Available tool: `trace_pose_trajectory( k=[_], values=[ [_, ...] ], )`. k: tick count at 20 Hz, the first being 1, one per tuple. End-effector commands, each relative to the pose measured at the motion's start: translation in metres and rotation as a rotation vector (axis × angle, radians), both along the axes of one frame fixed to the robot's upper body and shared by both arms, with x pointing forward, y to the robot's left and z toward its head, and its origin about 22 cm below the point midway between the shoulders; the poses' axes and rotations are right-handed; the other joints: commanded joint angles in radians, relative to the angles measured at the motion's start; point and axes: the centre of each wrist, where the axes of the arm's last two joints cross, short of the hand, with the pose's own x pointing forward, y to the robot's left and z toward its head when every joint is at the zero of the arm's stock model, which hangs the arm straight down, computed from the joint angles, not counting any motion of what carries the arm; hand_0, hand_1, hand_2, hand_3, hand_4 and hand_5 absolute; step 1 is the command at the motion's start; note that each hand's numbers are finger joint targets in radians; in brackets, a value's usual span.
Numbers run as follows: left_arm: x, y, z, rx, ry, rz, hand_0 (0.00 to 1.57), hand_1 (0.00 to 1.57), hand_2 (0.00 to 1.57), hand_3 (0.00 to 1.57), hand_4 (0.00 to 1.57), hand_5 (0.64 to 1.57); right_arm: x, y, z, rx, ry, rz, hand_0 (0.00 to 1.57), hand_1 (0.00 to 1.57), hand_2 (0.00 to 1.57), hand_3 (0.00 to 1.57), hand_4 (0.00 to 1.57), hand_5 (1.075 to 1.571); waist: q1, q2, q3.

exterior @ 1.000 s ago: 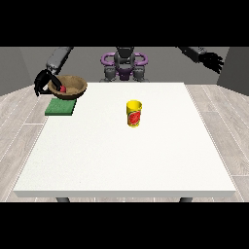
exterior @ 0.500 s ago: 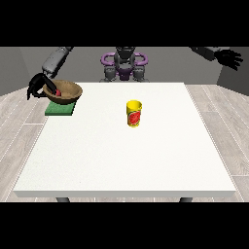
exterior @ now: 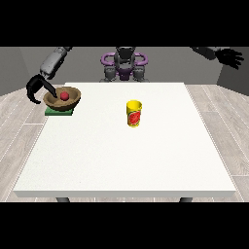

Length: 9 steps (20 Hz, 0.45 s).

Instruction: Pick the cup and pour the ball into the bowl, then pick the bowl and place it on the pad

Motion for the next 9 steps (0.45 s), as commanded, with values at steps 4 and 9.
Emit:
trace_pose_trajectory(
  k=[4, 9],
  values=[
    [0.031, -0.080, -0.007, -0.009, 0.137, -0.158, 0.00, 0.00, 0.00, 0.00, 0.90, 1.559, -0.006, -0.020, 0.009, 0.015, 0.139, 0.013, 0.00, 0.00, 0.00, 0.00, 0.00, 1.359, 0.002, -0.166, 0.0026],
    [0.017, -0.096, -0.076, -0.041, 0.320, -0.087, 0.00, 0.00, 0.00, 0.00, 0.90, 1.559, 0.042, 0.047, 0.030, 0.076, 0.047, 0.202, 0.00, 0.00, 0.00, 0.00, 0.48, 1.434, -0.051, -0.349, -0.0023]
  ],
)
